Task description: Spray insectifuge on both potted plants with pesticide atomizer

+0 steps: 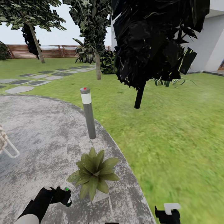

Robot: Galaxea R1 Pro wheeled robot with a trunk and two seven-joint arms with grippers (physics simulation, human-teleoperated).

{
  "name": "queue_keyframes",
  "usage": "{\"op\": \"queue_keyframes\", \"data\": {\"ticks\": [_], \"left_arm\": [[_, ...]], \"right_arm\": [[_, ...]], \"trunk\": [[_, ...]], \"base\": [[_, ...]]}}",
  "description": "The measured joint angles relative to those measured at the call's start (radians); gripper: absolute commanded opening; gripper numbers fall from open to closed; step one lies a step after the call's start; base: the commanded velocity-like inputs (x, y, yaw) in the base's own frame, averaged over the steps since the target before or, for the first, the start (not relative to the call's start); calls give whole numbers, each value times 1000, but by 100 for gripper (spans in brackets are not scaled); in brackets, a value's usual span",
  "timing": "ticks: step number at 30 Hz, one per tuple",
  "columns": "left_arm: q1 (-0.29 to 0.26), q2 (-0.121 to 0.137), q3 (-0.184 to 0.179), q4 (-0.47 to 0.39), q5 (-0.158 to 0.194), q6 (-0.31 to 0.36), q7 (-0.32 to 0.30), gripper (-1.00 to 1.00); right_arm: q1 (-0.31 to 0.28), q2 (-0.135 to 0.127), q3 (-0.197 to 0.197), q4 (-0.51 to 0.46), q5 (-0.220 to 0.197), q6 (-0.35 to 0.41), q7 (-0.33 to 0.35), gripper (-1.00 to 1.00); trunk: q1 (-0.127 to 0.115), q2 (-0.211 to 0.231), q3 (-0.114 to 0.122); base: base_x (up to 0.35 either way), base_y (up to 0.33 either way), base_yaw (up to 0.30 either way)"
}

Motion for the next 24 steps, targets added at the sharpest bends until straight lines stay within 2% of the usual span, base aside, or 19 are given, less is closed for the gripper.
{"op": "queue_keyframes", "data": {"ticks": [5, 12, 13, 15, 16, 18, 21, 24], "left_arm": [[1, 0, -3, 0, 0, 1, 0, -100], [1, -2, -5, 1, -9, 2, 0, -100], [1, -2, -5, 2, -18, 2, 0, -100], [1, -5, -4, 8, -99, 32, -2, -100], [1, -7, -4, 10, -121, 57, -2, -100], [-4, -23, -4, 8, -137, 104, -4, -100], [-7, -57, -3, 1, -150, 125, -7, -100], [-2, -67, -6, 2, -147, 130, -8, -100]], "right_arm": [[0, 0, 1, 0, 0, 0, 0, 100], [0, 0, 0, 0, 0, 0, 0, 100], [0, 0, 0, 0, 0, 0, 0, 100], [0, 0, 0, 0, 0, 0, 0, 100], [0, 0, 0, 0, 0, 0, 0, 100], [0, 0, 1, 0, 0, 0, 0, 100], [0, 1, 1, 0, 0, 0, 0, 100], [0, 1, 1, 0, 0, 0, 0, 100]], "trunk": [[0, 0, 0], [0, 0, 0], [0, 0, 0], [0, 0, 0], [0, 0, 0], [0, 0, 0], [0, 0, 0], [0, 0, 0]], "base": [[-63, -77, 236], [-2, -2, 21], [0, 0, 0], [0, 0, 0], [0, 0, 0], [0, 0, 0], [0, 0, 0], [0, 0, 0]]}}
